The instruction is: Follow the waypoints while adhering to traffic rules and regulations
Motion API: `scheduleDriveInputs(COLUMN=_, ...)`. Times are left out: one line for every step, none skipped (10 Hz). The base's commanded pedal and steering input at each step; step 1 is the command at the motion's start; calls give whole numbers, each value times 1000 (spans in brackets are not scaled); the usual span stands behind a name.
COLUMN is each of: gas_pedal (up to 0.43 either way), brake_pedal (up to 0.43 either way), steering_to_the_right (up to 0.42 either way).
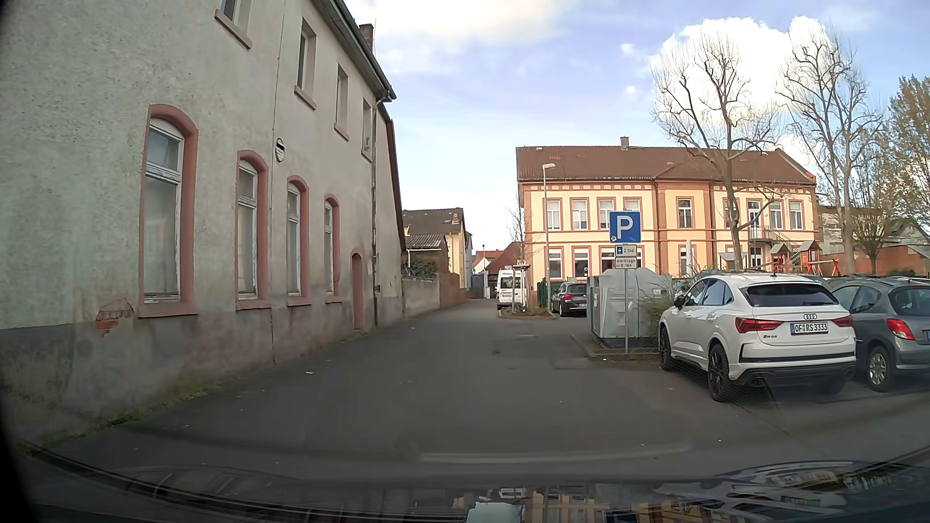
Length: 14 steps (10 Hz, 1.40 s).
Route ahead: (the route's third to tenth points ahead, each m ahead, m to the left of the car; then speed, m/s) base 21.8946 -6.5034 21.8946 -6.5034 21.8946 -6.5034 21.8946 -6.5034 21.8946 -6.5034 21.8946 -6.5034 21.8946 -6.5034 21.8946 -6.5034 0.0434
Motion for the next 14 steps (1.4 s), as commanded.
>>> scheduleDriveInputs(gas_pedal=0, brake_pedal=152, steering_to_the_right=742)
scheduleDriveInputs(gas_pedal=0, brake_pedal=146, steering_to_the_right=739)
scheduleDriveInputs(gas_pedal=0, brake_pedal=122, steering_to_the_right=730)
scheduleDriveInputs(gas_pedal=0, brake_pedal=73, steering_to_the_right=719)
scheduleDriveInputs(gas_pedal=0, brake_pedal=24, steering_to_the_right=705)
scheduleDriveInputs(gas_pedal=0, brake_pedal=0, steering_to_the_right=672)
scheduleDriveInputs(gas_pedal=0, brake_pedal=0, steering_to_the_right=606)
scheduleDriveInputs(gas_pedal=0, brake_pedal=0, steering_to_the_right=525)
scheduleDriveInputs(gas_pedal=0, brake_pedal=0, steering_to_the_right=363)
scheduleDriveInputs(gas_pedal=0, brake_pedal=0, steering_to_the_right=261)
scheduleDriveInputs(gas_pedal=0, brake_pedal=0, steering_to_the_right=200)
scheduleDriveInputs(gas_pedal=0, brake_pedal=0, steering_to_the_right=141)
scheduleDriveInputs(gas_pedal=0, brake_pedal=0, steering_to_the_right=70)
scheduleDriveInputs(gas_pedal=59, brake_pedal=0, steering_to_the_right=25)
